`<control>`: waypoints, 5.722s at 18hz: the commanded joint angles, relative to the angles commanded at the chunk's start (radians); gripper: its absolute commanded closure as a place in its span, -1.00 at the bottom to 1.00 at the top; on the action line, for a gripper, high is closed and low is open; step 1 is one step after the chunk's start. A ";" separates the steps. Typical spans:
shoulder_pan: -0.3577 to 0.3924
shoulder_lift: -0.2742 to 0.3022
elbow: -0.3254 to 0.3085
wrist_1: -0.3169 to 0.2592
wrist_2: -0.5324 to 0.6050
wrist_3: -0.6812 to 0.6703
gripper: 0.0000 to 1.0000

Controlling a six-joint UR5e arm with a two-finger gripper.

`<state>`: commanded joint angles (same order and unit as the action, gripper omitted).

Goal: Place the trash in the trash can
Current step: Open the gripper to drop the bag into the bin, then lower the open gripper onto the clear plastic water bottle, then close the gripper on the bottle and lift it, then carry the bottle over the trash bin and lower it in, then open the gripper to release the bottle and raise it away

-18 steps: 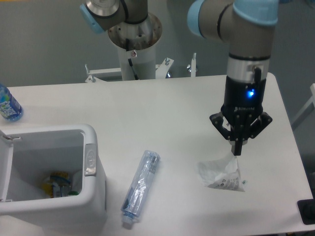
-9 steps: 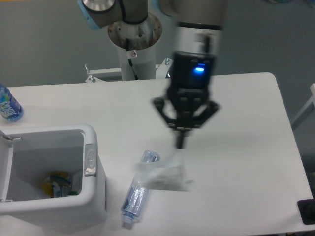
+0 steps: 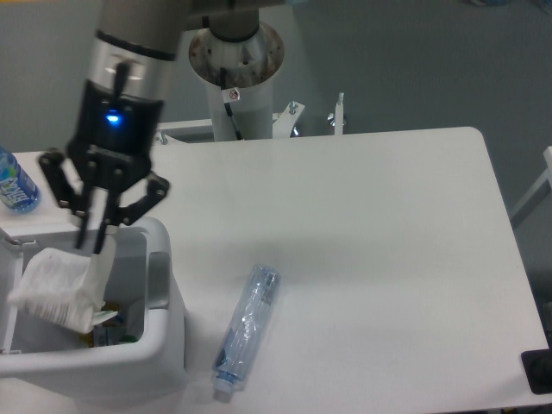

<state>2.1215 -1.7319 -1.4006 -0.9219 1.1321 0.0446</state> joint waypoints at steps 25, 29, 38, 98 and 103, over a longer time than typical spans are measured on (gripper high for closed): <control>0.377 -0.126 -0.331 0.028 0.189 0.681 -1.00; 0.322 -0.210 -0.331 0.037 0.195 0.672 -1.00; 0.241 -0.310 -0.333 0.055 0.252 0.650 -1.00; -0.006 -0.054 -0.080 0.141 0.035 0.193 -0.45; -0.008 -0.041 -0.093 0.141 0.035 0.196 -1.00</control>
<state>2.1138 -1.7733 -1.4941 -0.7808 1.1674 0.2408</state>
